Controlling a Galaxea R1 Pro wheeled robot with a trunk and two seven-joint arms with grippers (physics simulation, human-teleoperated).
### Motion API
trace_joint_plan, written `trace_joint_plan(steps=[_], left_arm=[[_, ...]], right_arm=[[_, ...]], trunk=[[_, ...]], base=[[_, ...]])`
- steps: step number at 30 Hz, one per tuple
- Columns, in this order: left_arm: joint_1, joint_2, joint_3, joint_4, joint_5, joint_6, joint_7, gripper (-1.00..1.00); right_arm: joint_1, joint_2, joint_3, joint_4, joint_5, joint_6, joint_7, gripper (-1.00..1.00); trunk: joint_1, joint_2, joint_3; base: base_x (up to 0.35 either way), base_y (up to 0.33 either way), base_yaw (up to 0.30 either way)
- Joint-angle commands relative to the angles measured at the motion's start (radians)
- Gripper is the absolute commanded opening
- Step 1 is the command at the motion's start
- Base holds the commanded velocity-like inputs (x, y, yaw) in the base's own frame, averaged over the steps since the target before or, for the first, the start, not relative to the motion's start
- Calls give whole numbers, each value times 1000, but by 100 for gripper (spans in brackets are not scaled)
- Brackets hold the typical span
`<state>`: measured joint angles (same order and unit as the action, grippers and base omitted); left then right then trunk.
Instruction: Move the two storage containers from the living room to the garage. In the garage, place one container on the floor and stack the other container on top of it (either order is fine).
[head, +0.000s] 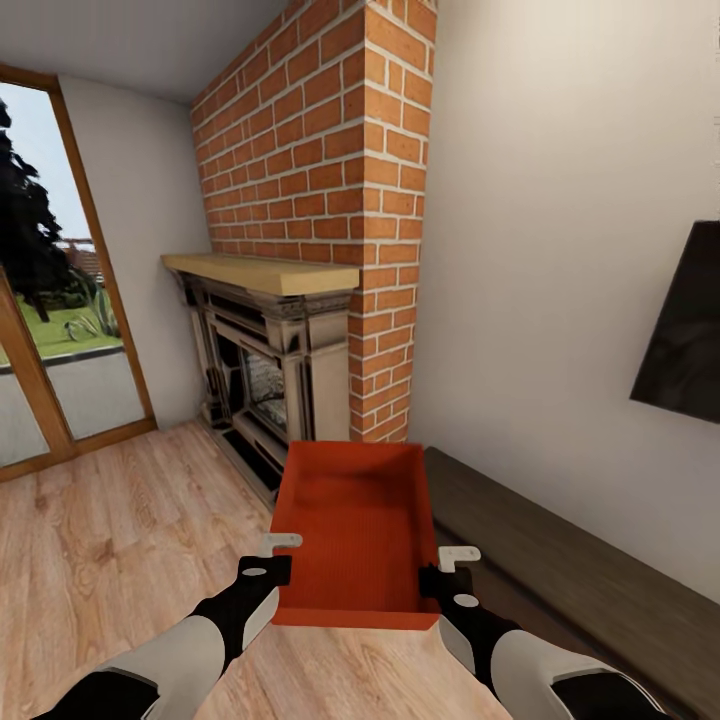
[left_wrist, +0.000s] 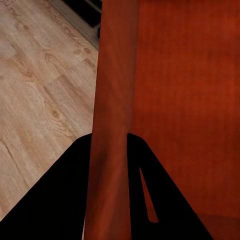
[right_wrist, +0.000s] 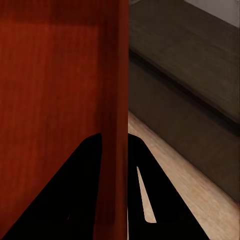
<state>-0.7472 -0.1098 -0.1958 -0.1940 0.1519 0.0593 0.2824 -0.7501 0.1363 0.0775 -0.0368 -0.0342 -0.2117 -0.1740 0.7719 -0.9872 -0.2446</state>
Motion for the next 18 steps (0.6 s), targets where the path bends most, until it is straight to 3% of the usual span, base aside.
trace_joint_plan(steps=[1, 18], left_arm=[[-1, 1, 58, -5, -9, 7, 21, -100], [-1, 1, 58, -5, -9, 7, 21, -100]], right_arm=[[0, 0, -24, 2, -3, -2, -5, -100], [0, 0, -24, 2, -3, -1, -5, -100]], trunk=[[0, -1, 0], [0, -1, 27]], base=[[0, 0, 0], [0, 0, 0]])
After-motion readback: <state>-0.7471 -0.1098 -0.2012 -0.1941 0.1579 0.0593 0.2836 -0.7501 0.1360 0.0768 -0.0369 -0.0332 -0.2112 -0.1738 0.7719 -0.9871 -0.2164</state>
